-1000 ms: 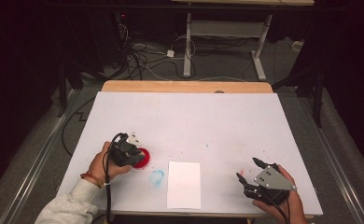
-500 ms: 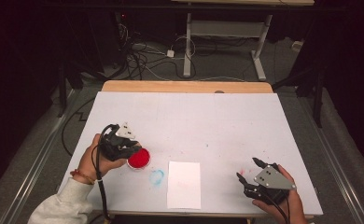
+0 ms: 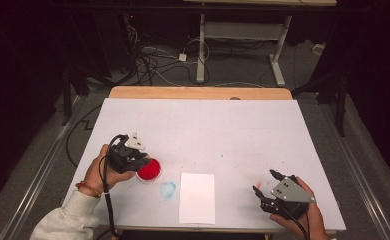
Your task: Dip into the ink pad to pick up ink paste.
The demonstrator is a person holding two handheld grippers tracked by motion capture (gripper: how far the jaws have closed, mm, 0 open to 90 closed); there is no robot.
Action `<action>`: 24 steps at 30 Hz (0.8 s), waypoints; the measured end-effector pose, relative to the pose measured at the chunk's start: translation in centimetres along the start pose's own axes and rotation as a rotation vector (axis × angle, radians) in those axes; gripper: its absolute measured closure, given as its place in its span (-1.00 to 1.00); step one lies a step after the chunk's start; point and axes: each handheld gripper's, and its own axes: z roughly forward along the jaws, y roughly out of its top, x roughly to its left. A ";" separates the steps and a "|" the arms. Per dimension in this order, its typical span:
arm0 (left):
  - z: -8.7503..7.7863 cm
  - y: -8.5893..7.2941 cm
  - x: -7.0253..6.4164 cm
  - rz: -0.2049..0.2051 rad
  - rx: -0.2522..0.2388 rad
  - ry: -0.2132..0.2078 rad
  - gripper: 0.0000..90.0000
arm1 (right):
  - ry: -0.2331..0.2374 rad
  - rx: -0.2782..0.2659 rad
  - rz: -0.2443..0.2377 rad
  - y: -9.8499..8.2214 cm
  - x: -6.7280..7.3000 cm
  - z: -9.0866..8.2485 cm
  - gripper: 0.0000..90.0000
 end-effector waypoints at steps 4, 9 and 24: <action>1.7 -0.2 0.2 0.000 0.042 -0.026 0.63 | 0.002 0.002 0.000 0.0 0.0 0.0 -0.34; 3.3 -0.5 0.0 0.013 0.109 -0.037 0.63 | 0.002 0.004 -0.001 0.0 0.0 0.0 -0.34; 3.8 -1.0 0.1 -0.009 0.093 -0.042 0.64 | -0.005 0.002 -0.006 0.0 0.0 -0.2 -0.34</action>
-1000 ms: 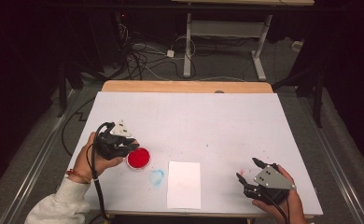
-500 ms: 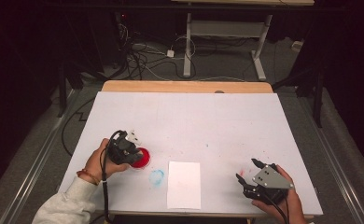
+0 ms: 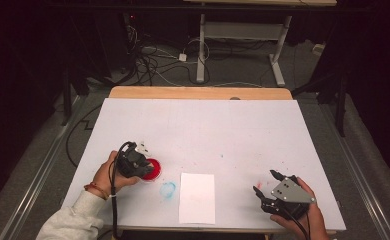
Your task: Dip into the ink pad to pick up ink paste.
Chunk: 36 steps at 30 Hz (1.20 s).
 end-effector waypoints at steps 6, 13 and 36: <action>0.0 0.0 0.0 -0.002 -0.003 0.003 0.64 | 0.000 -0.004 -0.002 0.0 0.1 0.0 -0.34; 0.0 -0.1 0.1 -0.001 -0.004 -0.003 0.63 | 0.001 -0.002 -0.002 0.0 0.0 0.0 -0.34; 0.6 -0.3 0.1 -0.012 -0.002 -0.004 0.63 | 0.005 -0.003 0.002 0.3 -0.1 0.4 -0.34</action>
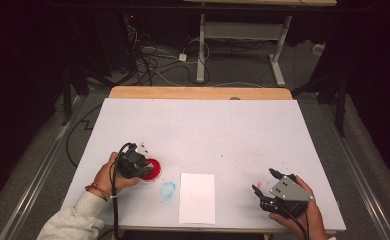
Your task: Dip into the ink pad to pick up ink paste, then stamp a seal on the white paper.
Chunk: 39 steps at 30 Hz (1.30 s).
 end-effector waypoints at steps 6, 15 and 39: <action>0.0 -0.1 0.0 0.001 -0.004 -0.004 0.63 | 0.006 0.006 0.000 -0.1 -0.2 0.3 -0.33; 0.0 -0.6 -0.4 -0.017 -0.043 0.028 0.62 | 0.006 0.007 -0.001 0.0 -0.1 0.4 -0.33; -2.5 -0.8 -0.7 -0.038 -0.151 0.066 0.62 | 0.000 -0.009 -0.001 0.0 -0.1 0.0 -0.33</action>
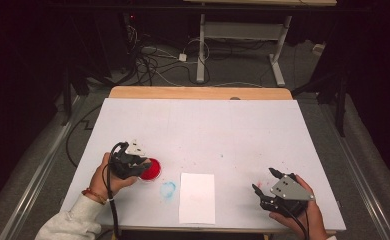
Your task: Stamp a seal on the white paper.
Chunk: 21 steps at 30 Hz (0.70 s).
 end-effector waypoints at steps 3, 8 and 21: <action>-0.6 0.1 -0.1 0.006 -0.019 0.000 0.63 | 0.003 0.003 -0.003 0.0 0.1 0.0 -0.33; -1.5 0.4 -0.5 0.014 -0.049 -0.003 0.62 | 0.002 0.004 -0.004 -0.1 0.0 0.0 -0.33; -3.0 1.1 -1.8 0.070 -0.093 -0.011 0.62 | 0.002 0.004 -0.006 0.0 0.0 0.1 -0.33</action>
